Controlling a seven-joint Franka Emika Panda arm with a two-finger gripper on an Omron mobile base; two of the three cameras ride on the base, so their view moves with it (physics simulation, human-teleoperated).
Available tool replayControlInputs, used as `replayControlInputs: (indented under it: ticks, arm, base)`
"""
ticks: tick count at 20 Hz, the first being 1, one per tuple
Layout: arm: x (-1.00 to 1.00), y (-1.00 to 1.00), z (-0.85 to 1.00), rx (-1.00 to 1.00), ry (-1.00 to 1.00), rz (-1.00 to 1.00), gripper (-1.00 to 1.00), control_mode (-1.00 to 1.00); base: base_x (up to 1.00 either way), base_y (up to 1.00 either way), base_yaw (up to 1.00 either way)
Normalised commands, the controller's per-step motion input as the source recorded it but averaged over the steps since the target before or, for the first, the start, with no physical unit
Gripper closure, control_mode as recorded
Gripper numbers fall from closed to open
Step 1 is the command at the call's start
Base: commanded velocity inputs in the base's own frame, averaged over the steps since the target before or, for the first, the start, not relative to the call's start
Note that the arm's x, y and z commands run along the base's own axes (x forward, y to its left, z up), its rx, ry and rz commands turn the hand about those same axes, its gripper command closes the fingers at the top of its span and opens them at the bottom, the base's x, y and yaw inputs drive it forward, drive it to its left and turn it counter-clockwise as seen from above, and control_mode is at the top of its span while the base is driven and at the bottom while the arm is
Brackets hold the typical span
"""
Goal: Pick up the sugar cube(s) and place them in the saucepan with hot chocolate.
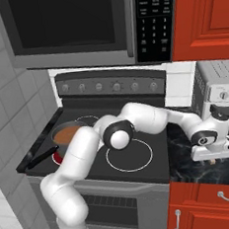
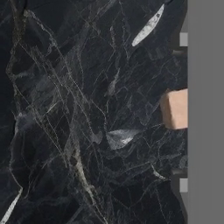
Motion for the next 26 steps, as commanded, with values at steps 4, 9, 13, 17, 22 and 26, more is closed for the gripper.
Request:
replayControlInputs:
  ticks: [4, 9, 13, 17, 22, 26]
  arm:
    - [0.0, 0.0, -0.08, 0.0, 0.03, 0.0, -1.0, -1.0]
    - [0.0, 0.0, -0.07, 0.0, 0.01, 0.0, 1.0, -1.0]
    - [0.0, 0.0, -0.07, 0.0, 0.01, 0.0, 1.0, -1.0]
    - [0.0, 0.0, -0.09, 0.0, 0.02, 0.0, 1.0, -1.0]
    - [0.0, 0.0, -0.09, 0.0, 0.01, 0.0, 1.0, -1.0]
    - [-0.27, 0.0, 0.0, 0.0, 0.0, 0.05, 1.0, -1.0]
  base:
    - [0.0, 0.0, 0.0]
    - [0.0, 0.0, 0.0]
    - [0.0, 0.0, 0.0]
    - [0.0, 0.0, 0.0]
    - [0.0, 0.0, 0.0]
    - [0.0, 0.0, 0.0]
